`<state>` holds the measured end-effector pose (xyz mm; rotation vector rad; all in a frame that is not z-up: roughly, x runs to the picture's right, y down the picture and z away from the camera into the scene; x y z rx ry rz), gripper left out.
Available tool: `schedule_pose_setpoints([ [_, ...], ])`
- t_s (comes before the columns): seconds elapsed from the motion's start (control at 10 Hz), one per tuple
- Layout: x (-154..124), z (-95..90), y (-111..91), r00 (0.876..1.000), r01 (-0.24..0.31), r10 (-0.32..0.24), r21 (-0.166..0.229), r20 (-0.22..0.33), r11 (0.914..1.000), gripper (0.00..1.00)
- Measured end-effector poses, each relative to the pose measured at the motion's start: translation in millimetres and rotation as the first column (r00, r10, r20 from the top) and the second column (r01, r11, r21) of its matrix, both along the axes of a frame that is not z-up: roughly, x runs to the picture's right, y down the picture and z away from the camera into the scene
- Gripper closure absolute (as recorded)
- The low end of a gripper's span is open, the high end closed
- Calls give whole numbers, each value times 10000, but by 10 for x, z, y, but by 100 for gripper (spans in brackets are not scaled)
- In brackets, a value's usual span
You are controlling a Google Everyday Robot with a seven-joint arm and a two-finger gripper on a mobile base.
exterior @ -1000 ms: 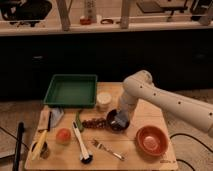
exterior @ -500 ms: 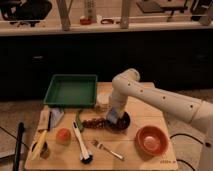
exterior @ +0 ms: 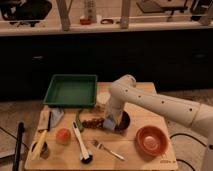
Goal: Wipe purple bowl with sponge
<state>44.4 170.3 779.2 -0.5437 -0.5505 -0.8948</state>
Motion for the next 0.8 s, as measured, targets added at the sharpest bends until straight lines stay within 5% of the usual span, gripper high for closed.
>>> schedule_pose_setpoints([
  [0.4, 402, -164, -19, 9980, -353, 368, 288, -521, 9990, 100],
  [0.8, 575, 108, -352, 9895, -700, 779, 681, -1218, 9952, 100],
])
